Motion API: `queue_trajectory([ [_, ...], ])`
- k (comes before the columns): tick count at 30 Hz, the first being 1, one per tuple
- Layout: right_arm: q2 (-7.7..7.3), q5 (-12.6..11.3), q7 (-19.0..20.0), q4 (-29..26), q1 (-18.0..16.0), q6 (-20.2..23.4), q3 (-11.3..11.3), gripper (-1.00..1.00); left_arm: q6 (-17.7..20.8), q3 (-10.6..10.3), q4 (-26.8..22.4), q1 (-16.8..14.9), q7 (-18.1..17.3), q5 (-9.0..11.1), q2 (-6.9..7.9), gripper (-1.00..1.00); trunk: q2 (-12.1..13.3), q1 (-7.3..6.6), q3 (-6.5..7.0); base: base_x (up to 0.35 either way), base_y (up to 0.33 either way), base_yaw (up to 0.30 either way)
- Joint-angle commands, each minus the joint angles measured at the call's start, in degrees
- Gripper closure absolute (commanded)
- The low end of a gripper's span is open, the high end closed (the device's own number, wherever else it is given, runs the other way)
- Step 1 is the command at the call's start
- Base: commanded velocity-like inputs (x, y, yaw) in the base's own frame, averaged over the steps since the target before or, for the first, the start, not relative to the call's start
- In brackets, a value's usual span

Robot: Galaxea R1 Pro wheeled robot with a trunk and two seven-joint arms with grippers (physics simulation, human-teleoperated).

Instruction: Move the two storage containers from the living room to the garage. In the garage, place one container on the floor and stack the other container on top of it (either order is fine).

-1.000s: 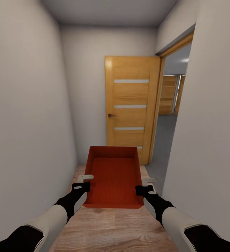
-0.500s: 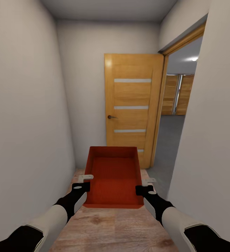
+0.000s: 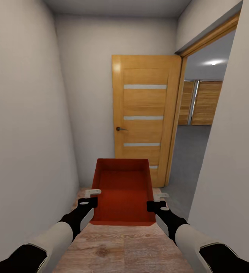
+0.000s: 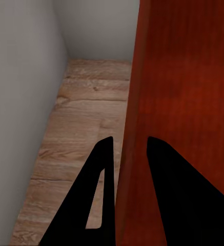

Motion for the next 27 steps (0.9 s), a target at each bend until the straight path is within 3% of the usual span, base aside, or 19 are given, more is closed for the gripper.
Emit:
queue_trajectory([
  [1, -0.05, -1.0, -0.3, 0.5, 0.0, -0.1, 0.0, 1.0, -0.3, 1.1, -0.3, -0.1, 0.6, -1.0, 0.24, 1.0, -0.1, 0.05, -0.09, 0.323, 0.0, 0.0],
  [27, -0.05, -1.0, -0.3, 0.5, 0.0, -0.1, 0.0, 1.0, -0.3, 1.0, -0.4, -0.1, 0.6, -1.0, 0.23, 1.0, -0.1, 0.05, -0.09, 0.323, 0.0, 0.0],
])
